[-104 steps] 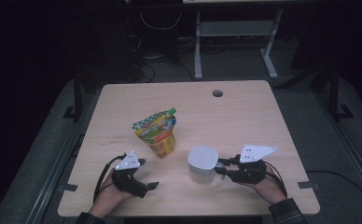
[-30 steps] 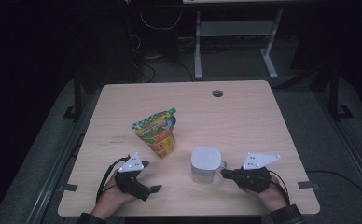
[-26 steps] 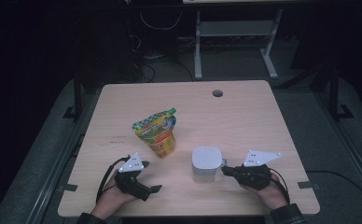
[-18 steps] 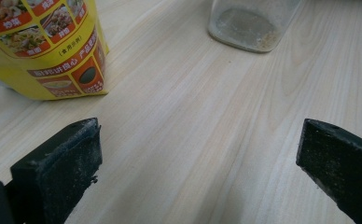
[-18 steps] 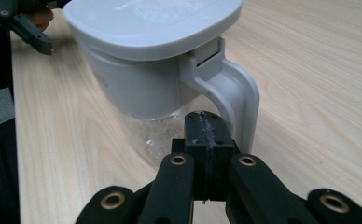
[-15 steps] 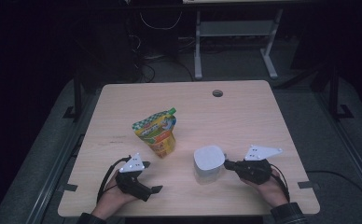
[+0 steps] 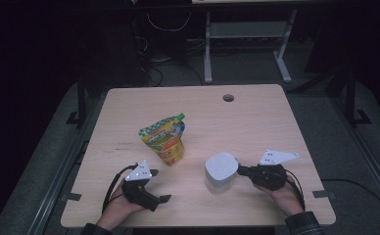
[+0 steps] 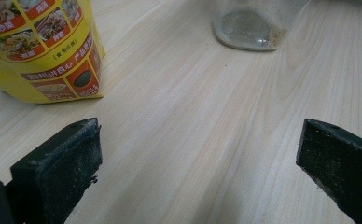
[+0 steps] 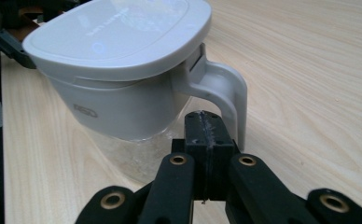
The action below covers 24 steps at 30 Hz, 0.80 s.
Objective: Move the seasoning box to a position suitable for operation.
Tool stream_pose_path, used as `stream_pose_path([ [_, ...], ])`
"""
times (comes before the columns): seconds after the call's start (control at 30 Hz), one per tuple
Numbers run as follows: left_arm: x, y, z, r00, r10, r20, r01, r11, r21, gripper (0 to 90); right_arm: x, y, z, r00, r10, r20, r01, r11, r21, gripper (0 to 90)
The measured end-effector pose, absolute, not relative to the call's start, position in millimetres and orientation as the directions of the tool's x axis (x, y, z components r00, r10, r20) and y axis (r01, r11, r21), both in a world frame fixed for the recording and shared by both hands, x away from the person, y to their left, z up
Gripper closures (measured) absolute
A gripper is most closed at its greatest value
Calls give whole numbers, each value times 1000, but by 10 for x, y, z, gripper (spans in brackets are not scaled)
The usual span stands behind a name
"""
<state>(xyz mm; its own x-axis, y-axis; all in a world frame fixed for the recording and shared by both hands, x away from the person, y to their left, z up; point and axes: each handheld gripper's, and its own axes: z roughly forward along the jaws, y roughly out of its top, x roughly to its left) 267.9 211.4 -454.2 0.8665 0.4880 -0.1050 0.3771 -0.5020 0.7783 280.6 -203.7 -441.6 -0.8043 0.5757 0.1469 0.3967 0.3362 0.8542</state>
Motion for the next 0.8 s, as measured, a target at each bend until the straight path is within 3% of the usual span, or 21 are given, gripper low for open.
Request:
stream_pose_path([
  [0.8,2644,2036,-4512,883,460,-93,351,-517,780,0,2733,-2255,-4199,-803,568,179,377,253,891,897],
])
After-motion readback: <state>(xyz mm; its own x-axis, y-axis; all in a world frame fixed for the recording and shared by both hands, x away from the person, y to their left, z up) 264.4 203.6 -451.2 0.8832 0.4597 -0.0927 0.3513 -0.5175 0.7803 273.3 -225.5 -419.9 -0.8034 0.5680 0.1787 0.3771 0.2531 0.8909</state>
